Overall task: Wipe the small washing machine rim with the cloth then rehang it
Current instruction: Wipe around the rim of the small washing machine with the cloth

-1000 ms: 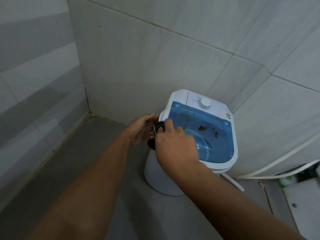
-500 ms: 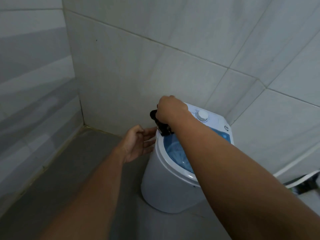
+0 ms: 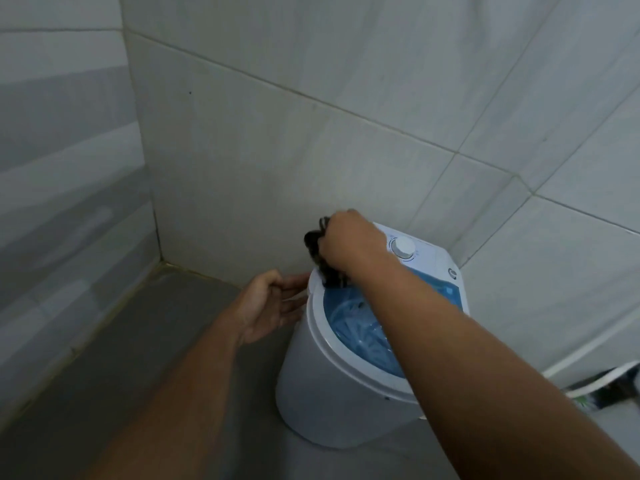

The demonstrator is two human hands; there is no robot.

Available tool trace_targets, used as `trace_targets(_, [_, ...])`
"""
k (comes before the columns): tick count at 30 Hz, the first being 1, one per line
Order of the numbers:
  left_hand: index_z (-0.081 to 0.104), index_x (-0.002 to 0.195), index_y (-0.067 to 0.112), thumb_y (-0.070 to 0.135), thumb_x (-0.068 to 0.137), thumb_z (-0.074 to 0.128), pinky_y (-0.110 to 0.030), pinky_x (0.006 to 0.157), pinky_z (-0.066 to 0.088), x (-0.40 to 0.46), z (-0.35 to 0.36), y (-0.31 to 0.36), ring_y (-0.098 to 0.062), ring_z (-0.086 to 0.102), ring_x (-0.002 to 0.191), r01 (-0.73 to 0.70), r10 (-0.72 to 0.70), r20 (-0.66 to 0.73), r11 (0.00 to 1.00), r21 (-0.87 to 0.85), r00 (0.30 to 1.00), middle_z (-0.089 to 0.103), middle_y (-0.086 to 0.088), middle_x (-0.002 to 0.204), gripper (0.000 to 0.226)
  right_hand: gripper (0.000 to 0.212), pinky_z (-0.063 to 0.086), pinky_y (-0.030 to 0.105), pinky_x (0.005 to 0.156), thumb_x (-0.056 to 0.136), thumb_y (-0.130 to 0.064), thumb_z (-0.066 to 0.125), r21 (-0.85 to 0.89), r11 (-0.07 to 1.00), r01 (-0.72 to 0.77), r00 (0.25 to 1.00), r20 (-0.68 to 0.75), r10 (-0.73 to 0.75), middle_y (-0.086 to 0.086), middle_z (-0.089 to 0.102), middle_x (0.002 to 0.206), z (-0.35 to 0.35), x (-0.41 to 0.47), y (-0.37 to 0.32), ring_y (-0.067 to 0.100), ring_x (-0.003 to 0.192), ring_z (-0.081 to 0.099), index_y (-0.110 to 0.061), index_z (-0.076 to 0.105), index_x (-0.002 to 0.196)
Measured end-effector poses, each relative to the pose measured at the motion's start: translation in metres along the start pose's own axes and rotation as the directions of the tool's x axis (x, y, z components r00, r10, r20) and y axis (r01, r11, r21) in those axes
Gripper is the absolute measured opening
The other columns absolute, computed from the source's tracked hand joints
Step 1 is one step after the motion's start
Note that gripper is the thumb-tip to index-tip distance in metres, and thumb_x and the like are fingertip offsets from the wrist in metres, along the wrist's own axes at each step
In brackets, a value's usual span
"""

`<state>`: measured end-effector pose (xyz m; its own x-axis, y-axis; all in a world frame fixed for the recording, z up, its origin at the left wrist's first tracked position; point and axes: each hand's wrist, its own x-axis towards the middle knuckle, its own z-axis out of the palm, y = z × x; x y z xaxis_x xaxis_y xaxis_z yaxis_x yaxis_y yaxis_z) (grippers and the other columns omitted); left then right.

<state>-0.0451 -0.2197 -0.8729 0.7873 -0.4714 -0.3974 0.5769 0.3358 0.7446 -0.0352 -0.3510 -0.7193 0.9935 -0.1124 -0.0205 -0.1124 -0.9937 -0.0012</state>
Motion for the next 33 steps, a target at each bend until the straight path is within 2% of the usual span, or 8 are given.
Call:
trace_targets(3, [0.067, 0.136, 0.017, 0.026, 0.093, 0.055, -0.045, 0.118, 0.042, -0.004, 0.004, -0.002, -0.029, 0.054, 0.138, -0.019, 0.016, 0.054, 0.998, 0.052, 0.998, 0.062, -0.005, 0.147, 0.046, 0.031, 0.048, 0.034, 0.083, 0.094, -0.026, 0.058, 0.063, 0.997, -0.051, 0.999, 0.018, 0.050, 0.011, 0.059, 0.127, -0.004, 0.031, 0.010, 0.029, 0.110, 0.062, -0.008, 0.059, 0.120])
trace_targets(7, [0.068, 0.129, 0.013, 0.020, 0.098, 0.046, -0.042, 0.112, 0.045, -0.001, 0.003, 0.000, -0.025, 0.061, 0.122, -0.024, 0.023, 0.018, 0.998, 0.055, 1.000, 0.067, -0.004, 0.134, 0.039, 0.031, 0.047, 0.033, 0.080, 0.093, -0.024, 0.061, 0.030, 0.999, 0.040, 0.999, 0.027, -0.040, 0.014, 0.060, 0.124, -0.005, -0.013, 0.002, 0.033, 0.110, 0.062, -0.006, 0.060, 0.118])
trace_targets(9, [0.069, 0.110, 0.012, 0.018, 0.099, 0.038, -0.033, 0.087, 0.058, -0.001, 0.006, 0.003, -0.020, 0.069, 0.093, -0.010, 0.010, 0.003, 0.998, 0.065, 1.000, 0.072, -0.005, 0.106, 0.033, 0.031, 0.048, 0.036, 0.080, 0.093, -0.025, 0.061, -0.006, 0.992, 0.125, 0.991, 0.040, -0.125, 0.014, 0.057, 0.122, -0.003, -0.061, -0.005, 0.035, 0.108, 0.062, -0.007, 0.062, 0.118])
trace_targets(12, [0.066, 0.089, 0.011, 0.016, 0.101, 0.033, -0.021, 0.052, 0.053, -0.001, 0.008, 0.004, -0.012, 0.067, 0.057, 0.020, -0.021, 0.013, 0.996, 0.083, 1.000, 0.071, -0.002, 0.070, 0.035, 0.032, 0.047, 0.039, 0.078, 0.094, -0.027, 0.061, -0.040, 0.980, 0.197, 0.978, 0.082, -0.193, 0.013, 0.054, 0.120, -0.001, -0.103, -0.013, 0.036, 0.106, 0.061, -0.011, 0.061, 0.120])
trace_targets(19, [0.066, 0.137, 0.018, 0.018, 0.091, 0.041, -0.047, 0.118, 0.040, -0.003, 0.002, 0.001, -0.027, 0.058, 0.133, 0.009, -0.013, 0.030, 0.993, 0.121, 0.999, 0.067, -0.002, 0.141, 0.053, 0.031, 0.045, 0.032, 0.078, 0.093, -0.018, 0.056, 0.069, 0.995, -0.066, 0.998, -0.014, 0.067, 0.015, 0.060, 0.127, -0.008, 0.008, 0.004, 0.032, 0.112, 0.063, -0.007, 0.058, 0.122])
trace_targets(25, [0.067, 0.135, 0.017, 0.016, 0.094, 0.038, -0.044, 0.115, 0.043, -0.002, 0.004, -0.005, -0.028, 0.058, 0.131, -0.013, 0.010, 0.033, 0.997, 0.070, 0.999, 0.068, -0.003, 0.139, 0.050, 0.030, 0.046, 0.033, 0.078, 0.094, -0.015, 0.056, 0.032, 0.997, -0.064, 0.998, -0.016, 0.064, 0.014, 0.061, 0.127, -0.006, 0.014, -0.009, 0.030, 0.114, 0.061, -0.009, 0.059, 0.123])
trace_targets(30, [0.069, 0.107, 0.015, 0.016, 0.101, 0.040, -0.035, 0.084, 0.052, -0.001, 0.006, -0.005, -0.021, 0.065, 0.093, -0.007, 0.007, -0.015, 1.000, 0.030, 1.000, 0.071, -0.007, 0.103, 0.029, 0.026, 0.045, 0.036, 0.074, 0.094, -0.022, 0.059, -0.014, 0.994, 0.104, 0.994, 0.019, -0.104, 0.015, 0.061, 0.118, 0.001, -0.078, -0.008, 0.036, 0.106, 0.063, -0.008, 0.062, 0.115])
trace_targets(33, [0.069, 0.115, 0.011, 0.013, 0.096, 0.038, -0.039, 0.093, 0.050, -0.001, 0.004, -0.005, -0.026, 0.064, 0.101, 0.001, -0.003, 0.031, 0.999, 0.039, 1.000, 0.072, -0.011, 0.113, 0.037, 0.026, 0.042, 0.035, 0.073, 0.094, -0.025, 0.058, -0.004, 0.997, 0.079, 0.997, 0.004, -0.079, 0.013, 0.060, 0.118, -0.001, -0.073, 0.005, 0.035, 0.106, 0.063, -0.010, 0.063, 0.114])
